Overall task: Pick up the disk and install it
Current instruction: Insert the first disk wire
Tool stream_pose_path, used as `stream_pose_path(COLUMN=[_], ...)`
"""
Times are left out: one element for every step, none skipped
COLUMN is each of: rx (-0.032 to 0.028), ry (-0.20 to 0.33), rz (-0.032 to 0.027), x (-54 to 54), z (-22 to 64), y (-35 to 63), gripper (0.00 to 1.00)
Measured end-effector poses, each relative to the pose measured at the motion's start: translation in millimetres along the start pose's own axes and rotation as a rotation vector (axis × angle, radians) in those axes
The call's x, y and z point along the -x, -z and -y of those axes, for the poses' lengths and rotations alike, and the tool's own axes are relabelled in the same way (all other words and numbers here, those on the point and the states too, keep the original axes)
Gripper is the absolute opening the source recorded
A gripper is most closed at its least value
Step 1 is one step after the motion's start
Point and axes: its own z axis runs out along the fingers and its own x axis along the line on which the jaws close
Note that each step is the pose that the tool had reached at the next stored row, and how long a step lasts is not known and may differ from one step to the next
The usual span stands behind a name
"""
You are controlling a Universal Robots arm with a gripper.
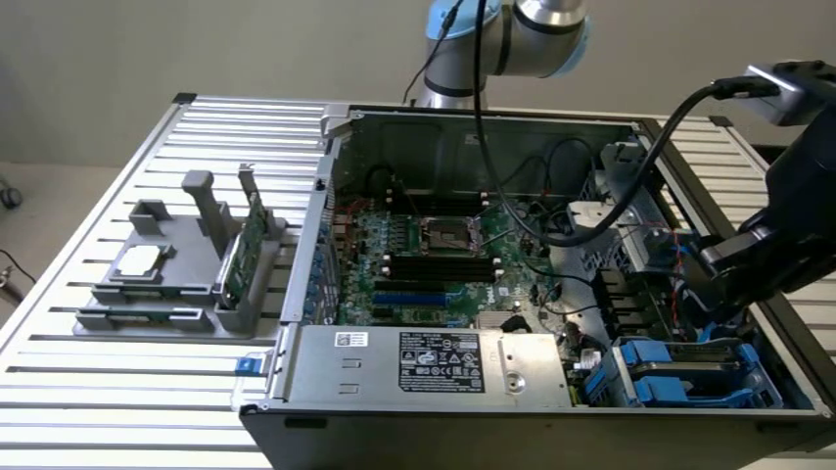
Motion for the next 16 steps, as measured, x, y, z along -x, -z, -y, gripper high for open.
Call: stream_pose_path(rx=[0.0004,0.0007,0.001,0.0015,0.0017,0.0021,0.0024,0.0028,0.0029,0.0032,0.0037,0.0038,0.0037,0.0041,0.0043,0.0047], ry=[-0.018,-0.036,-0.054,-0.073,-0.09,-0.108,-0.126,-0.145,-0.158,-0.17,-0.181,-0.192,-0.204,-0.215,-0.227,-0.238], rz=[0.0009,0.0018,0.0027,0.0036,0.0045,0.0054,0.0063,0.0072,0.0078,0.0084,0.009,0.0096,0.0101,0.0107,0.0113,0.0119], x=[0.0,0.0,0.0,0.0,0.0,0.0,0.0,0.0,-0.1,-0.1,-0.1,-0.2,-0.3,-0.3,-0.4,-0.4], z=[0.0,0.0,0.0,0.0,0.0,0.0,0.0,0.0,0.0,-0.1,-0.3,-0.5,-0.7,-0.8,-0.9,-1.1], y=[0.0,-0.1,-0.1,-0.1,-0.1,-0.1,-0.1,-0.1,1.7,4.6,7.5,10.4,13.6,16.5,19.5,22.6], gripper=[0.27,0.27,0.27,0.27,0.27,0.27,0.27,0.27,0.27,0.27,0.27,0.27,0.27,0.27,0.27,0.27])
